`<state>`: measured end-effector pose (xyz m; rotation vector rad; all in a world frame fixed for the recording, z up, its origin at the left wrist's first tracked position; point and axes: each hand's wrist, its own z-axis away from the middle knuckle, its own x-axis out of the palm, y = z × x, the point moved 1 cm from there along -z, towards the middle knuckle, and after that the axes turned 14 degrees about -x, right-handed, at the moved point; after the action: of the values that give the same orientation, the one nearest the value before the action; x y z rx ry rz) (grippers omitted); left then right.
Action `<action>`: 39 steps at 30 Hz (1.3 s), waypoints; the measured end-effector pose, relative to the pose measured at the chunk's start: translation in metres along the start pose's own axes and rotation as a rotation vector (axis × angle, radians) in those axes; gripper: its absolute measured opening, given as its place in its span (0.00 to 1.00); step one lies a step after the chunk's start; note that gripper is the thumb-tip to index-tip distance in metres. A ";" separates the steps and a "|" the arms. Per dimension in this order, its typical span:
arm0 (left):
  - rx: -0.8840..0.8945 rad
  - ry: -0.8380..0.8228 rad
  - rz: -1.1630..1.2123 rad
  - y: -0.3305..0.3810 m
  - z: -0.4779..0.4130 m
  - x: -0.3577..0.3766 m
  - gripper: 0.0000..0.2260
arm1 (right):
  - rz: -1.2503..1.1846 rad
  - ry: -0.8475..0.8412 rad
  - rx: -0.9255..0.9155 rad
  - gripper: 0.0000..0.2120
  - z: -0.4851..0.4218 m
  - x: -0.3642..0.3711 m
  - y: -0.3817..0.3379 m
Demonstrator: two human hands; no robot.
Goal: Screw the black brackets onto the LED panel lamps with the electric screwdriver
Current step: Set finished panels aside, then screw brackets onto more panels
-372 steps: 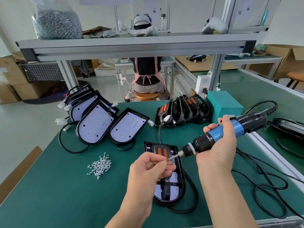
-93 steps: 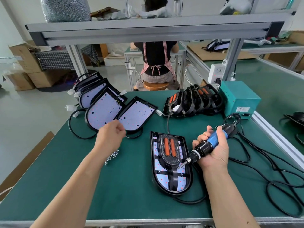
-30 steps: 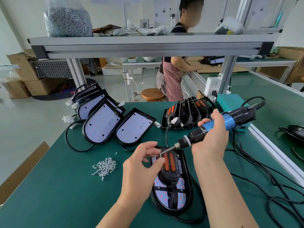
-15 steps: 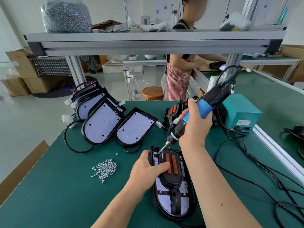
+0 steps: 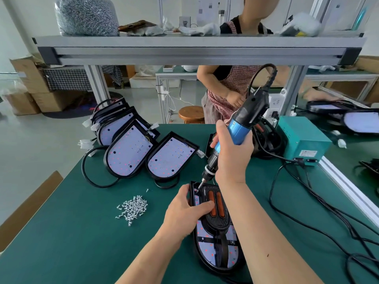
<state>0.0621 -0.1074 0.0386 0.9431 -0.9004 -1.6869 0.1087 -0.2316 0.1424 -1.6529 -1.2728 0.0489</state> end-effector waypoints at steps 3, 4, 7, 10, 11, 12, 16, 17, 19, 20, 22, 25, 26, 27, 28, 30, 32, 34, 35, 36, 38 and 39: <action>-0.002 -0.003 0.001 -0.001 -0.001 0.000 0.18 | -0.011 -0.033 -0.010 0.09 0.001 0.002 0.000; -0.001 -0.002 0.000 -0.001 -0.001 0.001 0.19 | -0.012 -0.038 -0.012 0.10 0.000 0.003 0.000; 0.008 0.002 0.008 -0.001 -0.002 0.001 0.20 | -0.020 -0.031 0.002 0.09 -0.002 0.002 0.001; 0.015 0.000 0.021 -0.002 -0.004 0.001 0.20 | -0.030 -0.022 0.025 0.09 -0.003 0.000 0.002; 0.015 -0.005 0.021 -0.002 -0.004 0.001 0.21 | -0.035 -0.030 0.022 0.08 -0.002 0.000 0.002; 0.016 -0.009 0.020 -0.003 -0.005 0.001 0.22 | -0.041 -0.040 0.015 0.08 -0.001 0.000 0.001; 0.013 -0.014 0.030 -0.003 -0.005 0.001 0.26 | -0.041 -0.072 -0.043 0.09 0.005 0.002 -0.002; 0.014 -0.015 0.030 -0.003 -0.005 0.002 0.25 | -0.038 -0.080 -0.053 0.09 0.006 0.002 -0.003; 0.011 -0.014 0.030 -0.003 -0.005 0.001 0.26 | -0.034 -0.093 -0.060 0.11 0.007 0.004 -0.003; 0.009 -0.013 0.031 -0.003 -0.005 0.001 0.27 | -0.030 -0.097 -0.060 0.11 0.007 0.004 -0.003; 0.010 -0.014 0.034 -0.004 -0.005 0.001 0.28 | -0.020 -0.093 -0.057 0.11 0.007 0.004 -0.004; 0.010 -0.020 0.041 -0.004 -0.006 0.002 0.26 | -0.010 -0.085 -0.054 0.09 0.007 0.003 -0.005; 0.008 -0.021 0.043 -0.004 -0.006 0.001 0.25 | -0.006 -0.084 -0.052 0.09 0.007 0.003 -0.005; 0.006 -0.022 0.042 -0.004 -0.006 0.001 0.25 | -0.002 -0.085 -0.053 0.09 0.008 0.002 -0.006; 0.008 -0.023 0.038 -0.004 -0.006 0.001 0.23 | 0.001 -0.087 -0.057 0.09 0.010 0.002 -0.006; 0.010 -0.023 0.038 -0.004 -0.005 0.001 0.20 | 0.012 -0.086 -0.067 0.09 0.014 0.001 -0.008; 0.009 -0.026 0.040 -0.003 -0.004 0.001 0.20 | 0.024 -0.073 -0.076 0.09 0.016 0.001 -0.010; 0.014 -0.032 0.047 -0.002 -0.002 0.001 0.20 | 0.031 -0.037 -0.066 0.09 0.015 0.001 -0.011; 0.015 -0.030 0.053 -0.002 -0.002 0.001 0.22 | 0.031 -0.015 -0.054 0.09 0.014 0.001 -0.010; 0.017 -0.027 0.057 -0.001 -0.001 0.001 0.23 | 0.032 0.005 -0.043 0.10 0.013 0.001 -0.009; 0.032 -0.028 0.061 -0.001 -0.001 0.001 0.22 | 0.035 0.034 -0.016 0.11 0.010 -0.001 -0.005; 0.034 -0.031 0.059 -0.001 0.000 0.001 0.21 | 0.032 0.043 0.001 0.11 0.009 -0.001 -0.004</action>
<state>0.0620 -0.1080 0.0374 0.9061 -0.9712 -1.6445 0.1002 -0.2265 0.1399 -1.6646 -1.2140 0.0338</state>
